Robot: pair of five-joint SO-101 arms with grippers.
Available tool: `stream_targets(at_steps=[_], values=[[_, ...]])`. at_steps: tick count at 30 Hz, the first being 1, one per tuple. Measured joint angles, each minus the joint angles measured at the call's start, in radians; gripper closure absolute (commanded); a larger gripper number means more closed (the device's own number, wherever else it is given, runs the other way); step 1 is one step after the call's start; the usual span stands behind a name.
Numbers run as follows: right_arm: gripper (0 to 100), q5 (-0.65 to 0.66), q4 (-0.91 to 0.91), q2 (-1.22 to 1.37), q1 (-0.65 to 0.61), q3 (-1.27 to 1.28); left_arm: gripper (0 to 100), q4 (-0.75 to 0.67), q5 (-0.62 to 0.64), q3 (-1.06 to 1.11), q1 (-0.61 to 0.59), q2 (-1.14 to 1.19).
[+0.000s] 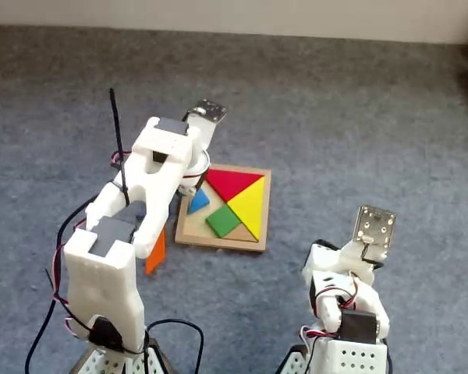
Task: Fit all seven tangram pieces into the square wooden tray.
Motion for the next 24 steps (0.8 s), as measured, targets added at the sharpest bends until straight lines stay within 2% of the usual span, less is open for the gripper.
stream_targets(at_steps=[12, 24], values=[[99.3, 0.0, 0.0, 0.0, 0.0, 0.0, 99, 0.0, 0.002, -0.012, 0.032, 0.0], [99.3, 0.0, 0.0, 0.0, 0.0, 0.0, 99, 0.064, -0.002, -0.031, 0.052, -0.086]])
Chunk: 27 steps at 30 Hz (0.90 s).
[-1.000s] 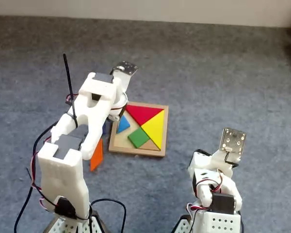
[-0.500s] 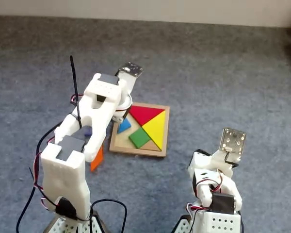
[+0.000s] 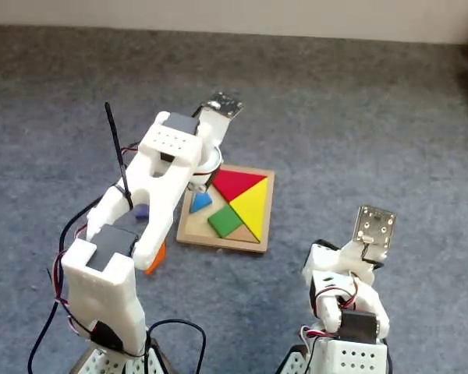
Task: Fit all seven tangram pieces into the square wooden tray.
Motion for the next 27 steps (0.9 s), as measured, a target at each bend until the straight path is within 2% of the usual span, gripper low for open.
stream_targets(at_steps=[8, 19, 27], values=[[99.3, 0.0, 0.0, 0.0, 0.0, 0.0, 99, -0.015, 0.0, 0.035, 0.006, 0.028], [99.3, 0.0, 0.0, 0.0, 0.0, 0.0, 99, -0.035, 0.061, 0.048, 0.138, 0.103], [99.3, 0.0, 0.0, 0.0, 0.0, 0.0, 99, -0.032, 0.091, 0.034, 0.147, 0.103]])
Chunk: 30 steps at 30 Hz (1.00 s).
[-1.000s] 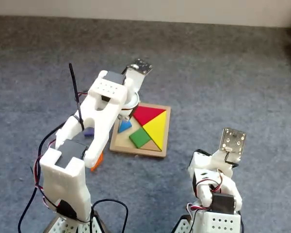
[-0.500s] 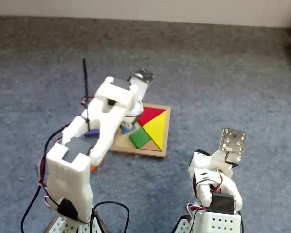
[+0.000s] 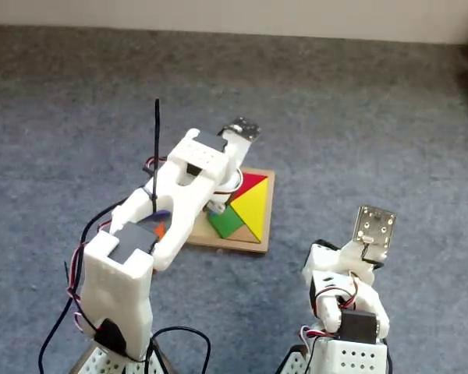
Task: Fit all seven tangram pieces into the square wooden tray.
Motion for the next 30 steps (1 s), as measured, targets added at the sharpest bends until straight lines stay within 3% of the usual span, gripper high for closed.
stream_targets(at_steps=[11, 18, 25, 30], values=[[99.3, 0.0, 0.0, 0.0, 0.0, 0.0, 99, 0.184, -0.003, -0.129, 0.003, -0.017], [99.3, 0.0, 0.0, 0.0, 0.0, 0.0, 99, 0.206, -0.003, -0.095, -0.083, -0.221], [99.3, 0.0, 0.0, 0.0, 0.0, 0.0, 79, 0.209, -0.032, 0.017, -0.233, -0.336], [99.3, 0.0, 0.0, 0.0, 0.0, 0.0, 77, 0.209, -0.069, 0.109, -0.33, -0.341]])
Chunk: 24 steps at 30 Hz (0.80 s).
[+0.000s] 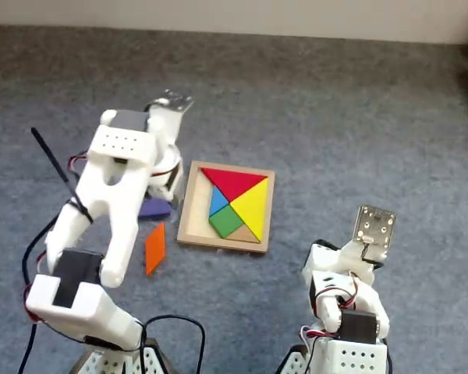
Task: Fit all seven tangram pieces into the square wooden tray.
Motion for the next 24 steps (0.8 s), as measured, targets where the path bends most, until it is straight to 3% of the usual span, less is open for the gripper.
stream_targets(at_steps=[8, 13, 24], values=[[99.3, 0.0, 0.0, 0.0, 0.0, 0.0, 76, -0.006, -0.008, 0.203, -0.02, -0.166], [99.3, 0.0, 0.0, 0.0, 0.0, 0.0, 76, -0.109, 0.025, 0.365, -0.023, -0.242], [99.3, 0.0, 0.0, 0.0, 0.0, 0.0, 77, -0.288, 0.031, 0.54, -0.031, -0.173]])
